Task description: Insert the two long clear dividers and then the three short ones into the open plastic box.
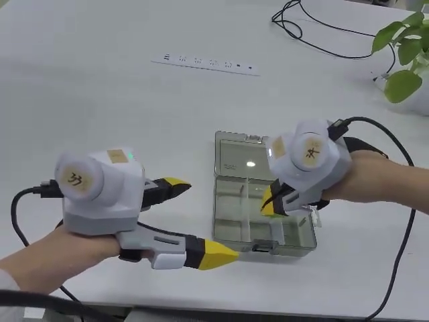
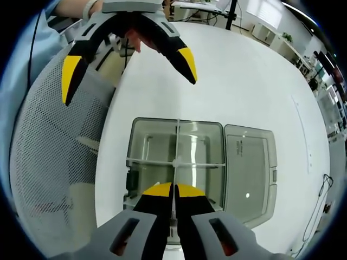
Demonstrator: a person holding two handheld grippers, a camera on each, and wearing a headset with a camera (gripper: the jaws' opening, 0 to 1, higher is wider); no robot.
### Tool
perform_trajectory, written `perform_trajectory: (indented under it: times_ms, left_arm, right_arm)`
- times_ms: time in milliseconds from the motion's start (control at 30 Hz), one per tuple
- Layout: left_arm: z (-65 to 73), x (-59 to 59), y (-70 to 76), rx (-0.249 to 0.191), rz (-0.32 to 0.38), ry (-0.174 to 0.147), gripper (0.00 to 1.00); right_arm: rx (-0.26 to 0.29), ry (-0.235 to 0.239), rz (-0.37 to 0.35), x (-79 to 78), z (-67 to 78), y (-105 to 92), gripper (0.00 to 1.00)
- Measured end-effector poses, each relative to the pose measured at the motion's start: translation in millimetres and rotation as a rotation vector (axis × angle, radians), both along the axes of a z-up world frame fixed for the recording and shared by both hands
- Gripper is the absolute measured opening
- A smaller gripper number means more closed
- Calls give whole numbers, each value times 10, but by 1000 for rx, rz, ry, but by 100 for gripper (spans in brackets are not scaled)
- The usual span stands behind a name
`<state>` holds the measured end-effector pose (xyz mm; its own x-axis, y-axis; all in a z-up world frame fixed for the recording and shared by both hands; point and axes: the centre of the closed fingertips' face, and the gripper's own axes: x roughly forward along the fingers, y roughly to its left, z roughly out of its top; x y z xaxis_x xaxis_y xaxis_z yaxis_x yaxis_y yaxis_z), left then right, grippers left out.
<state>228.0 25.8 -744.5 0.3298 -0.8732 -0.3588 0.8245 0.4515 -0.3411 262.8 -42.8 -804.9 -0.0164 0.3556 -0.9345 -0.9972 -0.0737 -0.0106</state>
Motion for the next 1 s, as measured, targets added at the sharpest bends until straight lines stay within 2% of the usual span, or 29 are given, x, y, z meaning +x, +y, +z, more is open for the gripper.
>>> perform_trajectory:
  times_ms: [67,133,367,433,533,667,800,933,967,1000]
  left_arm:
    - [4,-2,-9,1,0,-2,91]
    - [8,-10,-27,2,-3,-2,90]
    - [38,3,-58,-3,-4,-10,90]
    - [43,9,-58,-3,-6,-13,91]
    - [43,8,-59,0,-13,-22,91]
    - [44,9,-44,6,-18,-25,91]
    - [64,3,-46,10,-24,-31,91]
    - [80,3,-43,14,-29,-38,92]
    - [83,-5,-45,17,-38,-46,93]
    - [103,-13,-48,19,-54,-77,94]
  right_arm:
    - [52,11,-33,-3,47,44,4]
    - [79,19,-62,6,106,51,10]
    - [136,22,-85,0,223,22,27]
    - [169,63,-117,-56,257,27,32]
    - [223,80,-155,-111,306,21,38]
    - [251,74,-171,-184,305,-11,49]
    - [293,66,-194,-233,317,-21,66]
    - [358,44,-224,-249,371,-3,85]
    - [363,40,-240,-246,377,-10,90]
    - [362,26,-250,-231,377,-32,97]
